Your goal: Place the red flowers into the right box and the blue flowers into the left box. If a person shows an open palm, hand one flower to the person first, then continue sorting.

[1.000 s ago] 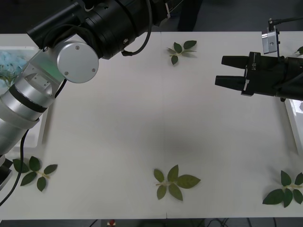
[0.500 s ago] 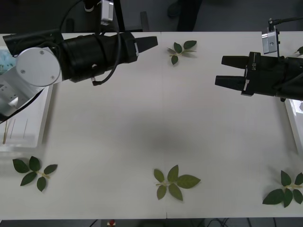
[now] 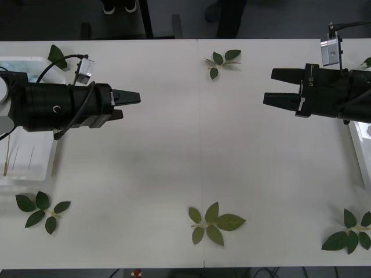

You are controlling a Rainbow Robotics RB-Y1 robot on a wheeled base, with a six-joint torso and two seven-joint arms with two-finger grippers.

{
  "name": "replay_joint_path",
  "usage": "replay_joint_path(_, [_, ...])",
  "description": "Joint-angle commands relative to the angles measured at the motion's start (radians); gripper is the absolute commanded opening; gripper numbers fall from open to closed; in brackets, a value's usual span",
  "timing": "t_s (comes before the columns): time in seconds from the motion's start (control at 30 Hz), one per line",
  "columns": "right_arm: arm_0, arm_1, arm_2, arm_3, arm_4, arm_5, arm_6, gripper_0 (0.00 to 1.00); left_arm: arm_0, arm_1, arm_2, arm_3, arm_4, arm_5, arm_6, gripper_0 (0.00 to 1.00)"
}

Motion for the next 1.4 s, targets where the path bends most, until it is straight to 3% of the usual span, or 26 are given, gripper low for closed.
replay_joint_path(0.03, [-0.01, -0.04, -0.003, -0.022, -0.006, 0.004, 0.008, 0.97, -0.006, 0.045, -0.01, -0.004, 0.112, 0.047, -0.015, 1.0])
replay_joint_path(0.33, [-0.01, -0.04, -0.003, -0.022, -0.006, 0.004, 0.008, 0.97, -0.006, 0.025, -0.027, 0.099, 0.433, 0.265, 0.029, 1.0])
replay_joint_path(0.63, [-0.01, -0.04, -0.003, -0.022, -0.006, 0.004, 0.008, 0.97, -0.015, 0.017, -0.027, 0.218, 0.431, 0.5, 0.101, 1.0])
replay_joint_path(0.83, [-0.01, -0.04, -0.003, -0.022, -0.006, 0.004, 0.008, 0.97, -0.038, 0.008, -0.018, 0.321, 0.365, 0.728, 0.092, 1.0])
replay_joint_path(1.07, [-0.01, -0.04, -0.003, -0.022, -0.006, 0.004, 0.008, 0.97, -0.042, -0.029, 0.056, 0.422, 0.25, 0.902, 0.075, 1.0])
replay_joint_path(1.2, [-0.01, -0.04, -0.003, -0.022, -0.006, 0.004, 0.008, 0.97, -0.043, -0.033, 0.089, 0.43, 0.14, 0.894, -0.066, 1.0])
replay_joint_path(1.4, [-0.01, -0.04, -0.003, -0.022, -0.006, 0.004, 0.008, 0.97, -0.029, -0.035, 0.098, 0.438, 0.107, 0.853, -0.604, 1.0])
